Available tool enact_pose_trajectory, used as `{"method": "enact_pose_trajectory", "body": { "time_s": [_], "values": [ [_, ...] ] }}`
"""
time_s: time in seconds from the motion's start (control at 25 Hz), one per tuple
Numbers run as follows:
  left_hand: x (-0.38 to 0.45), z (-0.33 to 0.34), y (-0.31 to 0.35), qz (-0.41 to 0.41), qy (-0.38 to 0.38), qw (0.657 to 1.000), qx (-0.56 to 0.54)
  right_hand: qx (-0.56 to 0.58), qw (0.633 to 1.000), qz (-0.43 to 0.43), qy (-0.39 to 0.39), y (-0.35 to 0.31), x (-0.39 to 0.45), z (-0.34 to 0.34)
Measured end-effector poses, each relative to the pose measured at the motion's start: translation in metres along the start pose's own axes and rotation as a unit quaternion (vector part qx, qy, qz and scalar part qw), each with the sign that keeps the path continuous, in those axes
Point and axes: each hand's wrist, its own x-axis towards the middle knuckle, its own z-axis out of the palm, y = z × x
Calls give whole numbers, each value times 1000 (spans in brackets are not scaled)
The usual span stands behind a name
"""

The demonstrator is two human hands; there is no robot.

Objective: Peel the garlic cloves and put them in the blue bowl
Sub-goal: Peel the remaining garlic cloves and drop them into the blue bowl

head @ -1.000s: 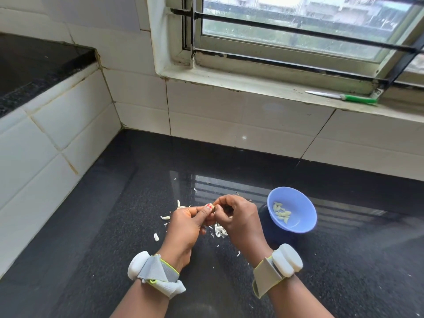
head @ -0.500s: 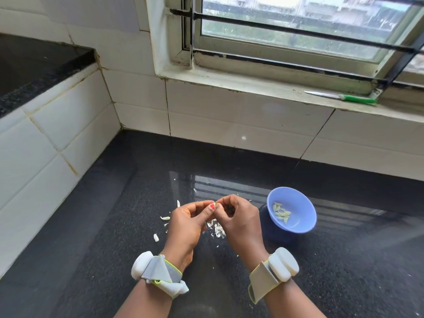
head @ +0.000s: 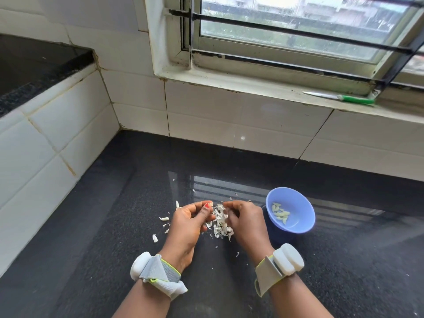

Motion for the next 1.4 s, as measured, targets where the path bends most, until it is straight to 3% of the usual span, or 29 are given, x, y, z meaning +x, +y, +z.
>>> {"method": "enact_pose_trajectory", "body": {
  "time_s": [0.16,0.32,0.44,0.56,0.68,0.88,1.08,1.4],
  "values": [
    [-1,3,2,-46,0,999,-27,-33,999,11,15,1,-1,-3],
    [-2,6,3,-75,10,996,-50,154,988,-1,-15,-7,-3,0],
    [-6,9,3,-75,9,995,-62,220,975,-8,-14,-10,-7,4],
    [-7,9,2,-38,16,999,-25,228,973,-15,-1,-11,-9,4],
    [-5,3,2,48,34,994,95,238,971,-18,1,-11,-9,3],
    [-5,-4,7,193,48,935,293,193,980,-37,7,-12,-10,0],
    [-5,-2,6,227,68,909,343,173,983,-51,24,-15,-13,-1],
    [-5,-1,7,215,86,917,325,214,976,-47,12,-11,-12,1]
  ]
}}
